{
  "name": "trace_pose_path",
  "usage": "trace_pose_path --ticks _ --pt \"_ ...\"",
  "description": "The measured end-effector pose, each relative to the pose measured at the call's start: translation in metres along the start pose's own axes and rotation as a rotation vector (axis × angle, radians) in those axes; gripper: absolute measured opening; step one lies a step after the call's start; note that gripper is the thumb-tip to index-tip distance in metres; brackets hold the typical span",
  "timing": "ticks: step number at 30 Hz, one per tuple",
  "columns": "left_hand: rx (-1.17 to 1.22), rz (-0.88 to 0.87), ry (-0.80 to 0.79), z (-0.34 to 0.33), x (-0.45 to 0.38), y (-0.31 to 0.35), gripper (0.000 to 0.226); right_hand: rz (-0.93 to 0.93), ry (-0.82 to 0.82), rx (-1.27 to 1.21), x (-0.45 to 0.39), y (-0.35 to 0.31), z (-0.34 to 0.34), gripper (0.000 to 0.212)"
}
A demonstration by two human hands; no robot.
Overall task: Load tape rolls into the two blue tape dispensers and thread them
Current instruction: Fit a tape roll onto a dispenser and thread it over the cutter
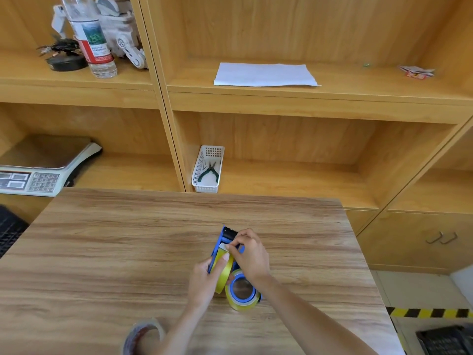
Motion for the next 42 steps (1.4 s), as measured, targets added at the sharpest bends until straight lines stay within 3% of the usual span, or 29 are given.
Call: trace_pose_path --ticks 7,9,11,13,15,19,24,31,42 --pt "0.002 0.059 0.098 0.007 -0.004 -0.015 0.078 -0.073 -0.102 -0.167 0.001 0.009 -0.011 0.012" --pt "0.000 0.089 0.090 0.007 -0.005 -0.017 0.075 -0.107 -0.111 -0.192 0.000 0.012 -0.013 0.010" --pt "-0.022 0.066 0.033 0.002 0.000 -0.011 0.058 -0.172 -0.135 -0.223 -0.001 0.018 -0.014 0.008" --pt "-0.024 0.038 0.002 0.000 0.005 -0.010 0.040 -0.208 -0.176 -0.216 -0.004 0.021 -0.014 0.019" --pt "-0.015 0.026 0.009 0.001 0.008 -0.009 0.043 -0.211 -0.210 -0.174 -0.006 0.023 -0.014 0.027" --pt "-0.037 -0.008 0.072 0.001 0.008 -0.003 0.049 -0.199 -0.216 -0.100 -0.007 0.026 -0.018 0.009" --pt "-0.075 -0.040 0.116 -0.001 0.006 0.007 0.056 -0.129 -0.124 -0.033 -0.009 0.019 -0.010 0.015" --pt "-0.029 0.007 0.050 -0.007 0.004 0.002 0.057 -0.076 -0.098 0.039 -0.008 0.021 0.002 0.041" --pt "0.060 0.140 -0.123 -0.016 0.009 -0.005 0.027 -0.033 -0.136 0.062 -0.005 0.019 -0.001 0.024"
Point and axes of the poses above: each hand's wrist, its own x-axis away from the middle knuckle, its own z-axis out of the back of the hand, y = z × x, the point moved 7 cm from there along -x, towards the middle knuckle, and after that the axes turned 6 degrees about x, right-handed, at the moved point
